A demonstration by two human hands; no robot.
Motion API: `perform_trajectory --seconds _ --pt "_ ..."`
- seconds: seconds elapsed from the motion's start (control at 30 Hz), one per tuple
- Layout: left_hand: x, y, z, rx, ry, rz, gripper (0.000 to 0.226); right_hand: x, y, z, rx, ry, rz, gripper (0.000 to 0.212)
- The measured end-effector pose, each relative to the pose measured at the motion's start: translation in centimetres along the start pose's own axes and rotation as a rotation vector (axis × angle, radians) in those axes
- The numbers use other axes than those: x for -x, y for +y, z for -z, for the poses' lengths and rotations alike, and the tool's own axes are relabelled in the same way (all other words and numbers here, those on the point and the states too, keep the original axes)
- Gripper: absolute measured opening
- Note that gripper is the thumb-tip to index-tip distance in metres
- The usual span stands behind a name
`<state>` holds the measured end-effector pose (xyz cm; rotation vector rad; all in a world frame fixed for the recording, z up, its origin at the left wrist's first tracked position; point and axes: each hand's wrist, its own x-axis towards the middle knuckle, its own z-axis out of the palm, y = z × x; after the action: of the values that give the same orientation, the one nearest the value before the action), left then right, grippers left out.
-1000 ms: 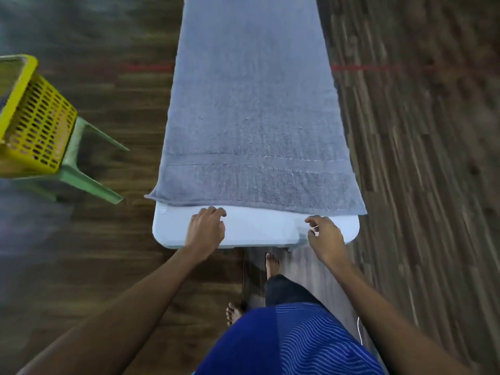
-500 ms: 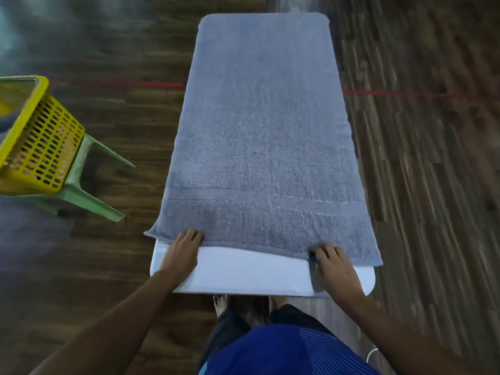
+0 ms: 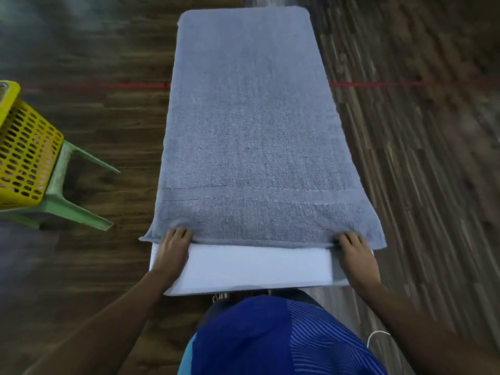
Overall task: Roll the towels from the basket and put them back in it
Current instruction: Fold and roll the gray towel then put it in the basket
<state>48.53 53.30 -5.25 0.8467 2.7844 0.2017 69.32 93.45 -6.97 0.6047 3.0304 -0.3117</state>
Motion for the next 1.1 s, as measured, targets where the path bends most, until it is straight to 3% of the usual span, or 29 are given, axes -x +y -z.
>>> perform_trajectory --seconds 0.23,0.43,0.6,0.7,0.8,0.93,1.03,1.1 --pt "2.5 -1.5 0.2 0.076 0.014 0.073 0.033 0.8 1.4 0.6 -0.203 -0.073 0.063 0.063" --pt "4.1 -1.6 -0.3 0.187 -0.032 0.036 0.022 -0.7 1.8 0.9 -0.236 -0.112 0.058 0.018" --pt "1.7 -1.8 0.0 0.271 -0.085 0.115 0.019 -2.6 1.3 1.2 -0.232 -0.269 -0.09 0.012" --pt "1.5 -1.5 -0.4 0.117 0.025 0.138 0.009 -2.5 1.3 1.0 -0.063 -0.101 -0.118 0.017" --pt "2.3 -0.5 -0.8 0.013 0.144 0.168 0.013 -1.9 1.3 0.6 0.015 0.045 -0.001 0.015" --pt "3.1 -0.2 -2.0 0.154 0.185 0.162 0.009 -1.2 1.8 0.0 -0.1 0.035 0.047 0.024" --pt "4.1 -0.8 -2.4 0.093 0.2 0.081 0.03 -0.3 1.6 0.3 -0.093 0.047 0.058 0.025" --pt "4.1 -1.4 -2.2 0.033 0.19 0.026 0.031 -0.1 1.8 0.4 -0.043 0.072 0.129 0.026"
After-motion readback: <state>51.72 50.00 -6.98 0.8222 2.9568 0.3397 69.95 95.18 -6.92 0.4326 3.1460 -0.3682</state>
